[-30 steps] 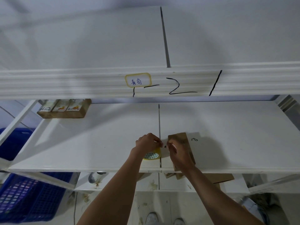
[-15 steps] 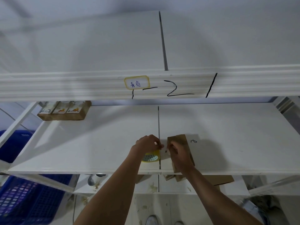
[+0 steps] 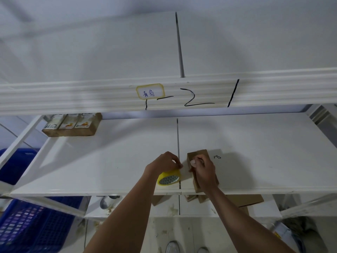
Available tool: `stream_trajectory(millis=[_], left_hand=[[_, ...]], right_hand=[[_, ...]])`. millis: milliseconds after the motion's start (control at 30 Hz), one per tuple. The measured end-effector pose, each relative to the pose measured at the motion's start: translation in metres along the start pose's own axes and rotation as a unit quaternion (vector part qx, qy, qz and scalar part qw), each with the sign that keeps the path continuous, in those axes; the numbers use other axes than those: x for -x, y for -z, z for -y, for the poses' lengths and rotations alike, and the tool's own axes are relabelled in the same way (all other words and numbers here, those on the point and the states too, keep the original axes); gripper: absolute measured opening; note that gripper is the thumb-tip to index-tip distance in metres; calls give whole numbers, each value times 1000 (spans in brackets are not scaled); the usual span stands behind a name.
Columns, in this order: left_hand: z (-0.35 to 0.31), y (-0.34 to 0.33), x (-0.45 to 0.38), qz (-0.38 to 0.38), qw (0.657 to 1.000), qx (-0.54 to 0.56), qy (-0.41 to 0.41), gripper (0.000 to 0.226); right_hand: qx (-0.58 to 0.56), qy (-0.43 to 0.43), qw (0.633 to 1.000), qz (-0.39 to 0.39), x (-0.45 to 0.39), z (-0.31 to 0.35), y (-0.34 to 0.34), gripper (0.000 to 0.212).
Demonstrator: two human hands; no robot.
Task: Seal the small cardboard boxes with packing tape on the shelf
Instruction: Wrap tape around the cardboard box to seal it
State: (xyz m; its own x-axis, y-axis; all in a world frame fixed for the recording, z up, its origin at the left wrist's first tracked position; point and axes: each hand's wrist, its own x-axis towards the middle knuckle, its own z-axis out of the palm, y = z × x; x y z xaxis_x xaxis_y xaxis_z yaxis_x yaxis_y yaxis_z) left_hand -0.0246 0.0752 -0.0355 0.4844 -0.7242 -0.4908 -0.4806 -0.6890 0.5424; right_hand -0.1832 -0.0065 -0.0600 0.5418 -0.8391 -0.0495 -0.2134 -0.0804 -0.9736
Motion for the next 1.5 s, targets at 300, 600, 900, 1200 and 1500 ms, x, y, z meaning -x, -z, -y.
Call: stream_trajectory(millis=[300,600,900,1200,1500], left_hand=[[1,-7,7,-35,999,29,22,19],[-4,-11,14,-58,998,30,20,14],[0,-4,18,-42,996,68,39,17],[0,-3,22,-36,993,100,45,18],[7,-8,25,-52,992,104,43,19]], right_hand=[[2,-9,1000,-22,3,5,-2,10],[35,59,994,-81,15,12,-17,12],[104,91,989,-42,12,-7,-22,15],[118,79,989,-44,10,-2,-17,15],[64,22,997,-34,5,-2,-16,9]])
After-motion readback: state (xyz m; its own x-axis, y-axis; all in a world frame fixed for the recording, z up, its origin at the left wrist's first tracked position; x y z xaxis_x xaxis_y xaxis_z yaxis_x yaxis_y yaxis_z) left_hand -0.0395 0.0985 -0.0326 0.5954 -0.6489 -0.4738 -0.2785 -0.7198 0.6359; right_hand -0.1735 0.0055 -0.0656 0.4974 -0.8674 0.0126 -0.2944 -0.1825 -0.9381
